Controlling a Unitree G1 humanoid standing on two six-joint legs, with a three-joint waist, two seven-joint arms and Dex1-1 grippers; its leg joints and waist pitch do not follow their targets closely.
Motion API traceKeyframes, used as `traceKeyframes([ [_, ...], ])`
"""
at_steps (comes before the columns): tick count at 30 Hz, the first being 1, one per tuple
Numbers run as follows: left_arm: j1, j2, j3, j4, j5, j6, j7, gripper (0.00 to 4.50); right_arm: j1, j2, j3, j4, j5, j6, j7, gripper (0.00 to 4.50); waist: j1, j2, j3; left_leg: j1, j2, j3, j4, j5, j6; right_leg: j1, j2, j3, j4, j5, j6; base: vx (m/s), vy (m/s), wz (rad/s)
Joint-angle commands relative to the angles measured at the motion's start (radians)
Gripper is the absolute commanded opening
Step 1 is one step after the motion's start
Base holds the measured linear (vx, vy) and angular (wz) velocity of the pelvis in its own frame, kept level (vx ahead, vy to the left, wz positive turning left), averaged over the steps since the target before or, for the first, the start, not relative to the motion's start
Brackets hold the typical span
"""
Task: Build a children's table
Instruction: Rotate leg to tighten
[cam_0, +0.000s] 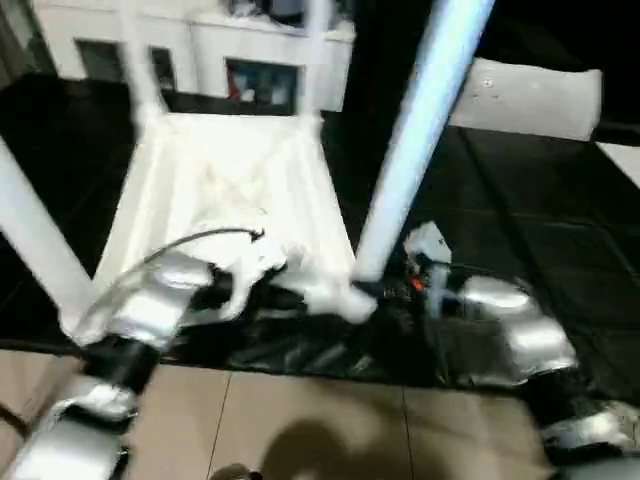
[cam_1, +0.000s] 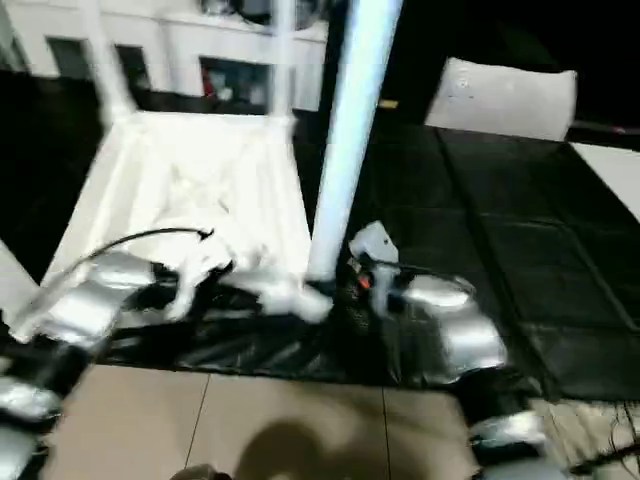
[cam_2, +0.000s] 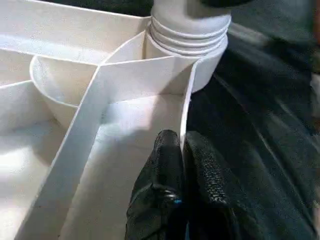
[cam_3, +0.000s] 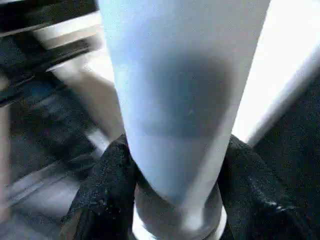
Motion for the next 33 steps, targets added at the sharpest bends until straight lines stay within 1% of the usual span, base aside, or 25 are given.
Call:
traceKeyframes([
  [1, -0.068, -0.095, 0.087, 0.011, -0.028, 0.029, 0.235, 0.0, 0.016, 0.117, 0.09, 0.011, -0.019, 0.079, -0.068, 1.95, -0.013, 0.0, -0.044, 0.038, 0.089, -0.066, -0.1, -0.494, -0.108, -0.01, -0.09, 0.044, -0.108, -0.541, -0.165, -0.055, 0.017, -0.06],
  [3, -0.072, -0.103, 0.09, 0.013, -0.026, 0.031, 0.246, 0.0, 0.014, 0.128, 0.087, 0.012, -0.022, 0.083, -0.085, 1.95, -0.018, 0.004, -0.041, 0.037, 0.088, -0.07, -0.1, -0.512, -0.106, -0.014, -0.091, 0.04, -0.117, -0.585, -0.139, -0.053, 0.018, -0.07],
  [4, -0.09, -0.147, 0.103, 0.021, -0.026, 0.05, 0.301, 0.0, -0.014, 0.194, 0.069, 0.036, -0.043, 0.118, -0.206, 1.95, -0.024, 0.007, -0.043, 0.037, 0.087, -0.071, -0.104, -0.52, -0.11, -0.014, -0.088, 0.038, -0.117, -0.576, -0.133, 0.0, 0.0, 0.0],
  [6, -0.096, -0.161, 0.108, 0.022, -0.026, 0.058, 0.317, 0.0, -0.024, 0.215, 0.061, 0.044, -0.049, 0.132, -0.247, 1.95, -0.033, 0.009, -0.045, 0.036, 0.087, -0.073, -0.11, -0.529, -0.12, -0.014, -0.083, 0.035, -0.114, -0.533, -0.135, 0.0, 0.0, 0.0],
  [7, -0.104, -0.186, 0.116, 0.024, -0.022, 0.066, 0.356, 0.0, -0.043, 0.249, 0.05, 0.059, -0.056, 0.137, -0.305, 1.95, -0.037, 0.006, -0.045, 0.039, 0.087, -0.069, -0.11, -0.537, -0.119, -0.021, -0.082, 0.038, -0.113, -0.508, -0.142, 0.0, 0.0, 0.0],
  [8, -0.114, -0.207, 0.119, 0.03, -0.013, 0.064, 0.395, 0.0, -0.067, 0.285, 0.032, 0.078, -0.055, 0.138, -0.366, 1.95, -0.039, 0.002, -0.046, 0.04, 0.085, -0.069, -0.109, -0.535, -0.115, -0.021, -0.082, 0.038, -0.115, -0.502, -0.144, 0.0, 0.0, 0.0],
  [9, -0.126, -0.23, 0.122, 0.041, 0.0, 0.06, 0.44, 0.0, -0.093, 0.327, 0.012, 0.094, -0.062, 0.141, -0.44, 1.95, -0.041, 0.003, -0.047, 0.034, 0.084, -0.07, -0.109, -0.513, -0.105, -0.02, -0.086, 0.042, -0.113, -0.485, -0.149, 0.0, 0.0, 0.0],
  [11, -0.128, -0.23, 0.112, 0.044, 0.012, 0.057, 0.44, 0.0, -0.101, 0.339, 0.008, 0.099, -0.073, 0.138, -0.465, 1.95, -0.038, 0.006, -0.056, 0.034, 0.084, -0.065, -0.107, -0.471, -0.094, -0.017, -0.084, 0.043, -0.109, -0.426, -0.154, 0.0, 0.0, 0.0],
  [12, -0.128, -0.23, 0.111, 0.044, 0.014, 0.057, 0.44, 0.0, -0.101, 0.34, 0.007, 0.099, -0.073, 0.138, -0.466, 1.95, -0.035, 0.006, -0.059, 0.027, 0.085, -0.058, -0.109, -0.398, -0.075, -0.015, -0.083, 0.047, -0.101, -0.317, -0.17, 0.0, 0.0, 0.0],
  [13, -0.119, -0.218, 0.1, 0.035, 0.023, 0.058, 0.423, 0.0, -0.094, 0.339, 0.003, 0.088, -0.073, 0.129, -0.456, 1.95, -0.032, 0.005, -0.058, 0.018, 0.085, -0.052, -0.11, -0.34, -0.051, -0.007, -0.08, 0.048, -0.095, -0.238, -0.185, 0.0, 0.0, 0.0],
  [14, -0.119, -0.218, 0.1, 0.035, 0.023, 0.058, 0.423, 0.0, -0.094, 0.339, 0.003, 0.088, -0.073, 0.129, -0.456, 2.29, -0.03, 0.006, -0.057, 0.018, 0.085, -0.049, -0.11, -0.326, -0.041, -0.006, -0.08, 0.048, -0.094, -0.223, -0.191, 0.0, 0.0, 0.0],
  [16, -0.094, -0.179, 0.078, 0.011, 0.041, 0.052, 0.376, 0.0, -0.069, 0.322, -0.019, 0.059, -0.067, 0.106, -0.437, 2.64, -0.025, 0.004, -0.056, 0.02, 0.085, -0.045, -0.104, -0.328, -0.025, -0.008, -0.085, 0.05, -0.098, -0.254, -0.192, 0.0, 0.0, 0.0],
  [18, -0.077, -0.159, 0.072, -0.001, 0.045, 0.054, 0.35, 0.0, -0.053, 0.305, -0.03, 0.041, -0.067, 0.1, -0.429, 2.82, -0.026, 0.004, -0.056, 0.012, 0.085, -0.048, -0.106, -0.319, -0.018, -0.003, -0.086, 0.05, -0.099, -0.277, -0.183, 0.0, 0.0, 0.0],
  [19, -0.06, -0.133, 0.066, -0.008, 0.047, 0.052, 0.32, 0.0, -0.032, 0.276, -0.035, 0.017, -0.068, 0.096, -0.412, 2.82, -0.026, 0.004, -0.057, 0.012, 0.086, -0.049, -0.107, -0.315, -0.019, -0.002, -0.085, 0.048, -0.098, -0.281, -0.176, 0.0, 0.0, 0.0],
  [20, -0.06, -0.133, 0.066, -0.008, 0.047, 0.052, 0.32, 0.0, -0.032, 0.276, -0.035, 0.017, -0.068, 0.096, -0.412, 2.98, -0.027, 0.002, -0.057, 0.01, 0.087, -0.049, -0.108, -0.313, -0.016, 0.001, -0.084, 0.047, -0.098, -0.276, -0.175, 0.0, 0.0, 0.0],
  [21, -0.046, -0.107, 0.055, -0.013, 0.052, 0.043, 0.287, 0.0, -0.013, 0.246, -0.038, -0.009, -0.066, 0.094, -0.392, 3.08, -0.032, 0.002, -0.059, 0.003, 0.088, -0.051, -0.11, -0.293, -0.014, 0.006, -0.084, 0.046, -0.094, -0.252, -0.179, 0.0, 0.0, 0.0],
  [22, -0.039, -0.093, 0.048, -0.015, 0.055, 0.039, 0.27, 0.0, -0.002, 0.229, -0.038, -0.026, -0.061, 0.089, -0.373, 3.12, -0.035, 0.005, -0.06, 0.004, 0.089, -0.051, -0.11, -0.277, -0.01, 0.007, -0.081, 0.044, -0.09, -0.215, -0.186, 0.0, 0.0, 0.0],
  [23, -0.031, -0.078, 0.041, -0.018, 0.057, 0.033, 0.247, 0.0, 0.01, 0.213, -0.044, -0.046, -0.048, 0.09, -0.354, 3.17, -0.036, 0.002, -0.06, 0.01, 0.091, -0.047, -0.107, -0.27, -0.004, 0.003, -0.079, 0.044, -0.091, -0.189, -0.2, 0.0, 0.0, 0.0],
  [24, -0.024, -0.065, 0.035, -0.021, 0.058, 0.023, 0.223, 0.0, 0.019, 0.2, -0.053, -0.064, -0.033, 0.098, -0.337, 3.29, -0.036, -0.001, -0.061, 0.011, 0.09, -0.042, -0.103, -0.261, 0.001, 0.003, -0.079, 0.046, -0.089, -0.172, -0.209, 0.0, 0.0, 0.0],
  [25, -0.016, -0.048, 0.034, -0.023, 0.054, 0.026, 0.198, 0.0, 0.032, 0.176, -0.058, -0.093, -0.013, 0.104, -0.296, 3.43, -0.032, -0.002, -0.063, 0.007, 0.087, -0.041, -0.1, -0.224, 0.023, 0.011, -0.082, 0.047, -0.085, -0.133, -0.221, 0.0, 0.0, 0.0],
  [26, -0.008, -0.023, 0.028, -0.024, 0.052, 0.011, 0.162, 0.0, 0.052, 0.137, -0.052, -0.132, 0.001, 0.112, -0.241, 3.43, -0.03, -0.002, -0.064, 0.007, 0.088, -0.04, -0.099, -0.203, 0.034, 0.011, -0.081, 0.047, -0.083, -0.113, -0.225, 0.0, 0.0, 0.0],
  [28, -0.002, 0.002, 0.019, -0.022, 0.048, -0.009, 0.124, 0.0, 0.074, 0.096, -0.045, -0.17, 0.005, 0.116, -0.183, 3.65, -0.027, -0.005, -0.066, 0.006, 0.088, -0.035, -0.093, -0.131, 0.067, 0.014, -0.078, 0.045, -0.072, -0.027, -0.245, 0.0, 0.0, 0.0],
  [29, -0.001, 0.006, 0.017, -0.022, 0.047, -0.015, 0.116, 0.0, 0.078, 0.09, -0.045, -0.176, 0.006, 0.116, -0.172, 3.75, -0.024, -0.005, -0.067, 0.006, 0.087, -0.035, -0.091, -0.113, 0.077, 0.015, -0.078, 0.044, -0.069, -0.005, -0.251, 0.0, 0.0, 0.0],
  [30, 0.002, 0.019, 0.012, -0.021, 0.044, -0.035, 0.093, 0.0, 0.089, 0.072, -0.045, -0.192, 0.011, 0.115, -0.139, 3.87, -0.023, -0.005, -0.067, 0.005, 0.087, -0.033, -0.088, -0.096, 0.092, 0.015, -0.078, 0.044, -0.068, 0.014, -0.261, 0.0, 0.0, 0.0],
  [33, 0.014, 0.068, -0.012, -0.023, 0.031, -0.114, -0.02, 0.0, 0.116, 0.0, -0.052, -0.239, 0.042, 0.108, -0.036, 4.08, -0.018, -0.007, -0.066, 0.007, 0.09, -0.031, -0.087, -0.101, 0.1, 0.012, -0.077, 0.042, -0.068, 0.005, -0.274, 0.0, 0.0, 0.0],
])
